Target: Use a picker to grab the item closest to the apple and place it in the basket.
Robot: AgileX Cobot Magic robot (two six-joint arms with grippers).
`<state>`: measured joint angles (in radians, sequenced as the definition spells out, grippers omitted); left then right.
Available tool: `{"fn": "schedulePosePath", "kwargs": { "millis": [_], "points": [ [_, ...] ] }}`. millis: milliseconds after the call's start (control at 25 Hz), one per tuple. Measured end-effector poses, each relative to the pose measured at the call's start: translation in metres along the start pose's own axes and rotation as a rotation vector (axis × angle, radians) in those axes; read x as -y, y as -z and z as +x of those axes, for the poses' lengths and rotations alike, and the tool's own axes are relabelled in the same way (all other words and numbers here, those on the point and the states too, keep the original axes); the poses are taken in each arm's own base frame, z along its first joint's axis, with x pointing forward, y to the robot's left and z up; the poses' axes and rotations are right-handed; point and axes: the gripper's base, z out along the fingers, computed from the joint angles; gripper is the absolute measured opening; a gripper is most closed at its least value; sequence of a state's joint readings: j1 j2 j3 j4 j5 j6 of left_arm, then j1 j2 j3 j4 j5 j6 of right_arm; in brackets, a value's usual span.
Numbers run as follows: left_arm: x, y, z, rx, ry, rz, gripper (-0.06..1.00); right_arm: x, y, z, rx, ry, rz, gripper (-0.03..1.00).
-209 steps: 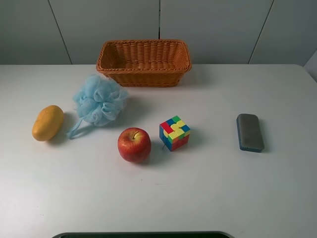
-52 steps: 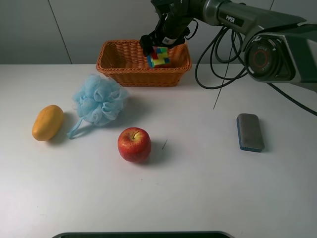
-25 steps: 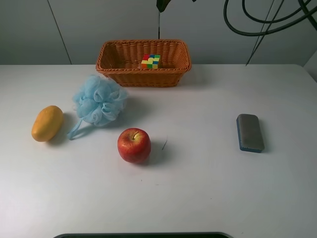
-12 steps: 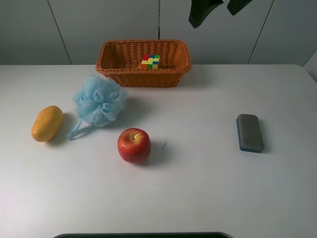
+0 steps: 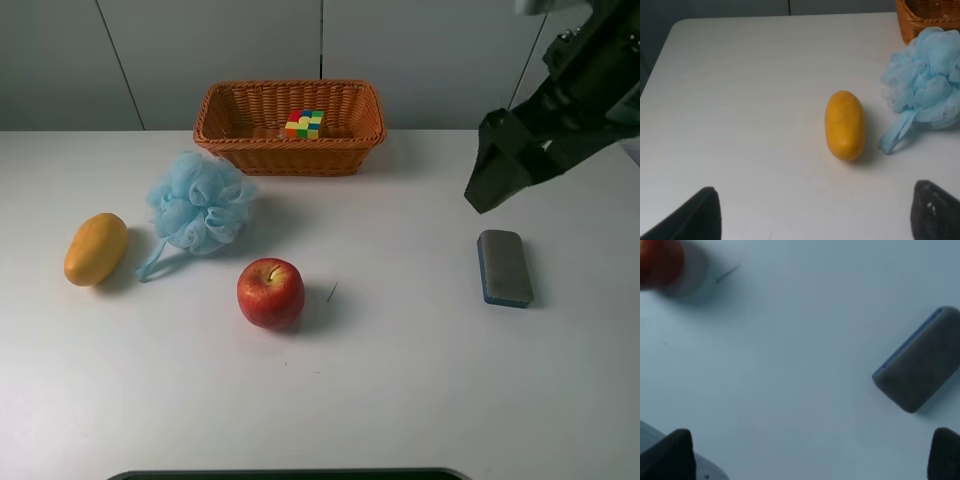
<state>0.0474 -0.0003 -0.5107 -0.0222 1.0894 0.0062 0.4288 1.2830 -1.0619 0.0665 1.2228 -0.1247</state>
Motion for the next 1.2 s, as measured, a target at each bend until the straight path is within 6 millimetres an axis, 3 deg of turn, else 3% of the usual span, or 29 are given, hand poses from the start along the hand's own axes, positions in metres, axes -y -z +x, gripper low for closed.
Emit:
{"fn": "schedulePosePath", "kwargs": {
  "millis": [280,640,840,1080,1200],
  "points": [
    [0.0,0.0,0.0,0.0,0.006,0.0,0.73,-0.006,-0.011,0.062,0.051,-0.003,0.006,0.7],
    [0.0,0.0,0.0,0.0,0.006,0.0,0.73,-0.013,0.0,0.14,0.348,-0.015,0.038,0.7],
    [0.0,0.0,0.0,0.0,0.006,0.0,0.73,-0.014,0.013,0.183,0.538,-0.136,0.099,0.7],
    [0.0,0.0,0.0,0.0,0.006,0.0,0.73,-0.024,0.023,0.225,0.813,-0.269,0.218,0.7],
    [0.0,0.0,0.0,0.0,0.006,0.0,0.73,-0.027,0.023,0.231,0.855,-0.332,0.273,0.7]
  ]
}}
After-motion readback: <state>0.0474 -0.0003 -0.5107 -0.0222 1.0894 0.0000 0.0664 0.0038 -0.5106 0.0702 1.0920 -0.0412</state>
